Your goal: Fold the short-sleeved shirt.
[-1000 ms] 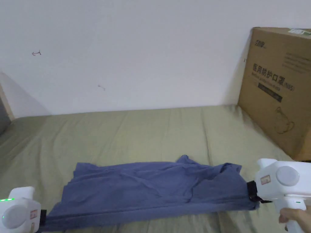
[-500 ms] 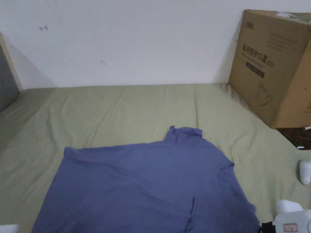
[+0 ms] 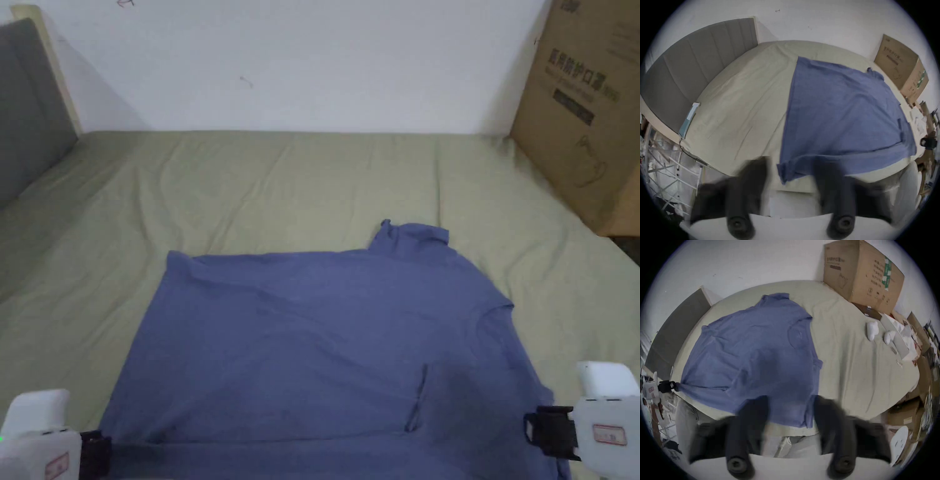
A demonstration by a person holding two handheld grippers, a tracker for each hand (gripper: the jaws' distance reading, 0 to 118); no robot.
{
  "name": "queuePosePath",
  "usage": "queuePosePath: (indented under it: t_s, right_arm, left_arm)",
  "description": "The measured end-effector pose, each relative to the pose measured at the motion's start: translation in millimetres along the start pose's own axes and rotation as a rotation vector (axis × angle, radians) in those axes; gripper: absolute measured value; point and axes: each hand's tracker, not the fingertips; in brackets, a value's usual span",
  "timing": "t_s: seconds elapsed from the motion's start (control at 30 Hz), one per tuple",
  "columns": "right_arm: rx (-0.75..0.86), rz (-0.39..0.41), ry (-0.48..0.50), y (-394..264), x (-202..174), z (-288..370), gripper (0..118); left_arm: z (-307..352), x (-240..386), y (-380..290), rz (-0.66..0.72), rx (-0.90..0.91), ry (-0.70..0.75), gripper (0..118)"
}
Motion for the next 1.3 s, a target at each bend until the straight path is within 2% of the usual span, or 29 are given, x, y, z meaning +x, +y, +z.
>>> queuePosePath:
  t_s: [0.03, 0.07, 0.13, 0.23, 0.33, 0.37, 0.4, 0.43, 0.47, 0.5, 0.53, 0.7, 0.73, 0.77, 0.8, 0.83, 0.9, 0.93, 1.03, 1.2, 1.23, 1.27, 1.3]
  right_arm:
    - [0.003, 0.003, 0.009, 0.1, -4.4, -0.7, 0]
    - [-0.007, 0.008, 0.003, 1.1, -10.9, -1.9, 0]
    - [-0.047, 0.075, 0.029, -3.1, -20.6, -6.1, 0]
    - [-0.046, 0.076, 0.021, -8.2, -27.1, -10.6, 0]
    - [-0.058, -0.019, 0.053, -11.9, -18.3, -16.2, 0]
    - [-0.058, -0.046, 0.053, -12.2, -14.9, -17.2, 0]
    - [-0.057, -0.046, 0.047, -14.9, -11.7, -17.5, 0]
    - [-0.058, -0.044, 0.042, -15.7, -10.2, -17.2, 0]
    - [-0.058, -0.046, 0.032, -16.4, -8.6, -16.7, 0]
    - [-0.06, -0.045, 0.023, -17.1, -7.0, -16.7, 0]
    - [-0.065, -0.041, 0.016, -19.1, -6.3, -16.7, 0]
    - [-0.088, -0.054, 0.003, -24.8, -0.1, -23.2, 0]
    - [-0.092, -0.067, 0.004, -25.3, 1.6, -24.9, 0]
    - [-0.096, -0.077, 0.005, -25.7, 3.0, -25.8, 0]
    - [-0.096, -0.085, 0.009, -27.0, 3.9, -26.3, 0]
    - [-0.097, -0.09, 0.011, -27.9, 4.7, -26.6, 0]
    - [-0.102, -0.094, 0.009, -29.5, 6.8, -27.5, 0]
    - [-0.105, -0.097, 0.006, -30.8, 7.8, -27.7, 0]
    - [-0.113, -0.113, 0.008, -33.8, 12.8, -26.8, 0]
    - [-0.074, -0.131, 0.011, -34.2, 21.5, -17.6, 0]
    - [-0.059, -0.131, 0.011, -33.5, 22.9, -15.5, 7]
    - [-0.054, -0.128, 0.013, -31.7, 25.3, -14.2, 7]
    - [-0.053, -0.126, 0.014, -29.8, 27.4, -14.1, 14]
  left_arm:
    - [1.6, 0.2, -2.0, 0.014, -0.005, -0.013, 1]
    - [8.2, 4.3, -9.3, 0.028, -0.001, -0.012, 1]
    - [10.5, 4.6, -20.1, 0.012, -0.021, -0.009, 1]
    - [24.1, 14.8, -36.0, 0.0, -0.021, 0.012, 1]
    - [22.0, 1.7, -41.1, 0.026, 0.021, 0.053, 2]
    - [21.7, -4.6, -39.9, 0.048, 0.025, 0.055, 8]
    - [23.5, -8.3, -38.9, 0.083, 0.022, 0.062, 26]
    - [24.7, -11.3, -38.4, 0.114, 0.022, 0.059, 64]
    - [26.0, -17.9, -36.2, 0.139, 0.028, 0.044, 91]
    - [29.5, -20.7, -35.5, 0.161, 0.056, 0.021, 106]
    - [33.6, -22.5, -34.7, 0.173, 0.083, 0.002, 110]
    - [29.3, -9.6, -30.2, 0.116, 0.074, -0.002, 109]
    - [22.7, -4.4, -28.1, 0.095, 0.025, 0.011, 107]
    - [15.4, -1.4, -28.9, 0.084, -0.003, 0.004, 100]
    - [6.9, 1.0, -31.1, 0.074, -0.016, -0.029, 85]
    - [-0.1, 3.2, -33.0, 0.065, -0.037, -0.037, 56]
    - [-22.5, 0.7, -33.0, 0.037, -0.086, -0.002, 8]
    - [-31.0, 0.2, -34.1, 0.028, -0.098, 0.026, 3]
    - [-35.0, -2.1, -33.4, 0.065, -0.11, -0.022, 3]
    - [-20.2, 4.3, -30.1, 0.062, -0.092, -0.005, 3]
    - [-19.2, 4.4, -30.1, 0.06, -0.09, -0.004, 3]
    - [-16.6, 5.9, -28.7, 0.057, -0.09, -0.003, 3]
    - [-15.8, 6.3, -28.4, 0.057, -0.09, -0.003, 3]
